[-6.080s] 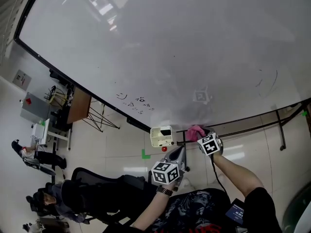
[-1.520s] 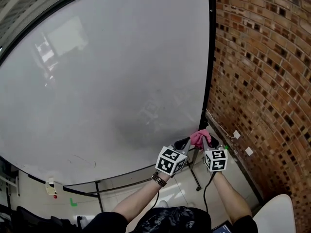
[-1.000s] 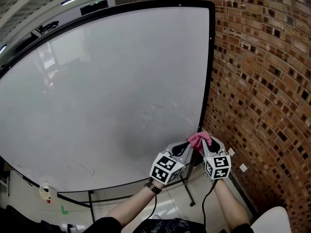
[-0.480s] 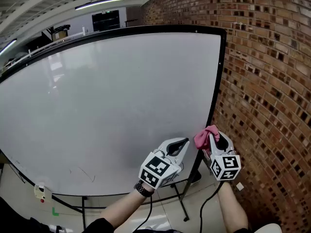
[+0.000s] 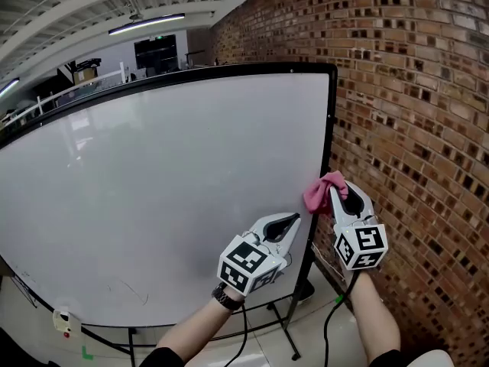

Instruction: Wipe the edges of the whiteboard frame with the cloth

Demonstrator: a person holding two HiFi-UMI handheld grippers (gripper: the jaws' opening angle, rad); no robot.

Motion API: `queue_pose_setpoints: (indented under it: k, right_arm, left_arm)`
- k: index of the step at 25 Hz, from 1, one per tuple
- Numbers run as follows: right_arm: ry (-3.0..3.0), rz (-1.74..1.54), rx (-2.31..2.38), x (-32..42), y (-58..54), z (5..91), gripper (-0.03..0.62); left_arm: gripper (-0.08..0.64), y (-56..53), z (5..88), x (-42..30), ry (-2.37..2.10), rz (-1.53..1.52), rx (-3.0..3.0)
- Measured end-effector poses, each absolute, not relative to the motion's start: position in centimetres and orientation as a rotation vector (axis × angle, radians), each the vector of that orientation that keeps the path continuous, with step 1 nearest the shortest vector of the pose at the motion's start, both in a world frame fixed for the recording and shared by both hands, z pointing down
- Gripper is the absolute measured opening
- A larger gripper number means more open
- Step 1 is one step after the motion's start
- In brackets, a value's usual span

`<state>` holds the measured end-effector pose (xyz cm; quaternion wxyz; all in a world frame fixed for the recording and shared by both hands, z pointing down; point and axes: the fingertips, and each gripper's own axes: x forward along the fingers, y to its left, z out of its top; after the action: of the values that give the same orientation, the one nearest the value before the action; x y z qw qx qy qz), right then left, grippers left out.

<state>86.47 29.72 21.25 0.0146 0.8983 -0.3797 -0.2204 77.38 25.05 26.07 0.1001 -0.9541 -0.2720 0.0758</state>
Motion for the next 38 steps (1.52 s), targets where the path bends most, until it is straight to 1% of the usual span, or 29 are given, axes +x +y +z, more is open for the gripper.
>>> queue_pose_setpoints:
  k: [14, 21, 32, 38]
  right_arm:
    - [-1.157, -0.912, 2.751, 87.1, 30.1, 8.5, 0.083]
    - [-1.144, -0.934, 2.746, 87.1, 30.0, 3.9, 0.083]
    - [-1.119, -0.981, 2.745, 86.9, 29.9, -3.8, 0.083]
    - [-1.077, -0.957, 2.691, 85.4, 29.4, -6.7, 0.083]
  left_arm:
    - [0.003, 24.2, 19.2, 77.7, -0.814, 0.331, -2.826]
    - [0.003, 23.8, 14.4, 76.9, -0.776, 0.388, -2.777]
    - [0.003, 25.1, 5.6, 77.8, -0.791, 0.419, -2.747]
    - [0.003, 24.2, 3.6, 76.6, -0.838, 0.430, -2.803]
